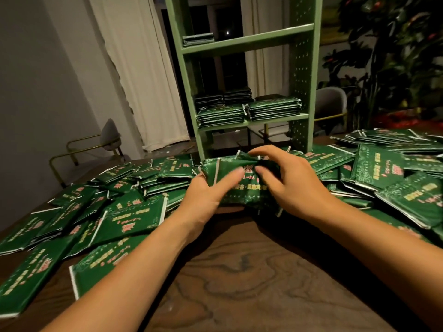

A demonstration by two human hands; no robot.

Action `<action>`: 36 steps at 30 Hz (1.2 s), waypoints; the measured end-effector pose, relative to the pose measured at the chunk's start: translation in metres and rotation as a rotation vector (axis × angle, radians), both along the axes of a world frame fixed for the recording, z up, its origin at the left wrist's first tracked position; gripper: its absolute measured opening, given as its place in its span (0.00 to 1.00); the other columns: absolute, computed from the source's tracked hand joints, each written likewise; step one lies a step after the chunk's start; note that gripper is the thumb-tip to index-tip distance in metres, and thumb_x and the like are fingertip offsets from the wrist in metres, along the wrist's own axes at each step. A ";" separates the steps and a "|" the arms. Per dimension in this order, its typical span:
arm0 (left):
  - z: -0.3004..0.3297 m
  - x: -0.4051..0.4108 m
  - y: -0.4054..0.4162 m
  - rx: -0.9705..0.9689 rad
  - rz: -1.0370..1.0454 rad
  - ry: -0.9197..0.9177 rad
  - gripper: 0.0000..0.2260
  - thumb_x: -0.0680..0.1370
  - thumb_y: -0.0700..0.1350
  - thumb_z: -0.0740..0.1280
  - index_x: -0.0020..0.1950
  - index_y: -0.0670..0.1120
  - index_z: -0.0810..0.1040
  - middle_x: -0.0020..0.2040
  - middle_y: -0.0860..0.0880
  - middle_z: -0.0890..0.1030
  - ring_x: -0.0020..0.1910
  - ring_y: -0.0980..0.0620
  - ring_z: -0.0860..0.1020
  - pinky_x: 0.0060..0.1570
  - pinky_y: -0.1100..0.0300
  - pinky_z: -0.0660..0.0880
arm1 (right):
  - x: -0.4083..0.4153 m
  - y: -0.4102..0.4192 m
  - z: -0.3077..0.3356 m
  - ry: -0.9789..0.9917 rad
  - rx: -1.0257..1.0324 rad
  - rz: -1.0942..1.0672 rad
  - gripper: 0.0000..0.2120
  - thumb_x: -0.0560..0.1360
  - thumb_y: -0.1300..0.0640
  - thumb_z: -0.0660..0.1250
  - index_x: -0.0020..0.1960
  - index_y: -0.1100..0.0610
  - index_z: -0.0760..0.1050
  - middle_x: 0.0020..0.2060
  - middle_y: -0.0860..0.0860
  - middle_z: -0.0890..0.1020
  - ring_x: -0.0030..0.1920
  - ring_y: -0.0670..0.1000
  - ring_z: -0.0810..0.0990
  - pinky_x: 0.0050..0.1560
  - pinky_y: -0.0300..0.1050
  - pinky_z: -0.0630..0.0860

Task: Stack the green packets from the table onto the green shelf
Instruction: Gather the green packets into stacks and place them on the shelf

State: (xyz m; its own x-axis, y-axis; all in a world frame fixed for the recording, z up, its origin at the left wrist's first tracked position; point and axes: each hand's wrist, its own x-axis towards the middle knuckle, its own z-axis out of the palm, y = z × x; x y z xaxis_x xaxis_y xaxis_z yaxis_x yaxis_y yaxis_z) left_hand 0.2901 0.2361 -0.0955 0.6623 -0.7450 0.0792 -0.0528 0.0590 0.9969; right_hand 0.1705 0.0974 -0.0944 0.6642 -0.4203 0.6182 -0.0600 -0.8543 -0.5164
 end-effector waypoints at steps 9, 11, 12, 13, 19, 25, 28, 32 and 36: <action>-0.020 0.017 0.005 -0.002 0.082 0.037 0.28 0.61 0.54 0.81 0.55 0.39 0.83 0.50 0.42 0.87 0.52 0.43 0.86 0.62 0.44 0.77 | -0.011 -0.019 -0.001 -0.043 0.556 0.049 0.09 0.82 0.53 0.62 0.62 0.49 0.74 0.48 0.47 0.79 0.50 0.47 0.79 0.50 0.45 0.75; -0.022 0.018 0.006 -0.035 0.062 0.064 0.30 0.60 0.49 0.83 0.57 0.38 0.82 0.50 0.41 0.87 0.51 0.41 0.85 0.62 0.43 0.78 | -0.013 -0.023 -0.004 0.033 0.642 0.100 0.05 0.81 0.56 0.63 0.53 0.53 0.77 0.43 0.49 0.81 0.46 0.51 0.80 0.51 0.51 0.76; -0.022 0.017 0.007 -0.044 0.055 0.064 0.28 0.61 0.46 0.83 0.58 0.38 0.82 0.50 0.40 0.87 0.51 0.41 0.85 0.61 0.43 0.78 | -0.012 -0.022 -0.006 0.061 0.659 0.137 0.05 0.81 0.58 0.64 0.51 0.55 0.78 0.42 0.52 0.82 0.46 0.54 0.80 0.49 0.50 0.78; -0.023 0.018 0.007 -0.050 0.049 0.050 0.28 0.60 0.43 0.84 0.58 0.39 0.82 0.51 0.40 0.87 0.52 0.41 0.85 0.62 0.42 0.78 | -0.012 -0.022 -0.008 0.070 0.635 0.161 0.05 0.81 0.59 0.65 0.51 0.57 0.79 0.44 0.55 0.83 0.46 0.56 0.82 0.47 0.47 0.78; -0.027 0.015 0.011 0.033 0.029 -0.072 0.28 0.57 0.44 0.85 0.55 0.43 0.83 0.50 0.46 0.87 0.53 0.45 0.85 0.64 0.43 0.77 | -0.016 -0.012 -0.007 -0.099 0.528 0.212 0.11 0.82 0.65 0.62 0.49 0.57 0.81 0.42 0.51 0.86 0.42 0.42 0.83 0.42 0.36 0.76; -0.028 0.014 0.012 0.008 0.119 -0.076 0.26 0.55 0.57 0.83 0.50 0.48 0.87 0.49 0.47 0.88 0.52 0.46 0.86 0.62 0.43 0.78 | -0.022 0.003 -0.008 -0.010 0.532 0.360 0.11 0.80 0.50 0.64 0.56 0.54 0.81 0.49 0.48 0.85 0.51 0.45 0.83 0.52 0.35 0.76; -0.020 0.005 0.013 -0.027 0.095 0.014 0.17 0.64 0.56 0.82 0.47 0.48 0.88 0.49 0.45 0.87 0.51 0.45 0.86 0.62 0.43 0.78 | -0.019 0.000 -0.011 0.041 0.455 0.309 0.19 0.74 0.59 0.75 0.63 0.50 0.77 0.53 0.42 0.85 0.54 0.40 0.83 0.57 0.37 0.79; -0.011 0.004 0.015 -0.116 0.139 0.240 0.16 0.82 0.54 0.65 0.48 0.45 0.87 0.50 0.46 0.87 0.52 0.47 0.85 0.64 0.44 0.76 | -0.022 -0.012 -0.013 0.059 0.443 0.228 0.20 0.75 0.66 0.72 0.61 0.46 0.76 0.52 0.40 0.85 0.54 0.38 0.83 0.59 0.40 0.79; -0.008 0.005 0.018 -0.153 0.186 0.210 0.12 0.78 0.51 0.70 0.54 0.44 0.84 0.50 0.45 0.87 0.51 0.46 0.86 0.63 0.42 0.77 | -0.022 -0.011 -0.017 0.141 0.434 0.243 0.20 0.74 0.63 0.74 0.61 0.47 0.77 0.53 0.43 0.85 0.53 0.41 0.84 0.60 0.48 0.80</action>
State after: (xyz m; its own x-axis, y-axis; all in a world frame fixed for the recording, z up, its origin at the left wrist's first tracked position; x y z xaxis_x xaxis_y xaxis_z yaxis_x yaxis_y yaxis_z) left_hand 0.2953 0.2537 -0.1037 0.7999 -0.5995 0.0275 0.1297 0.2174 0.9674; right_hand 0.1488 0.0865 -0.1116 0.8392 -0.4411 0.3180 0.0189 -0.5607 -0.8278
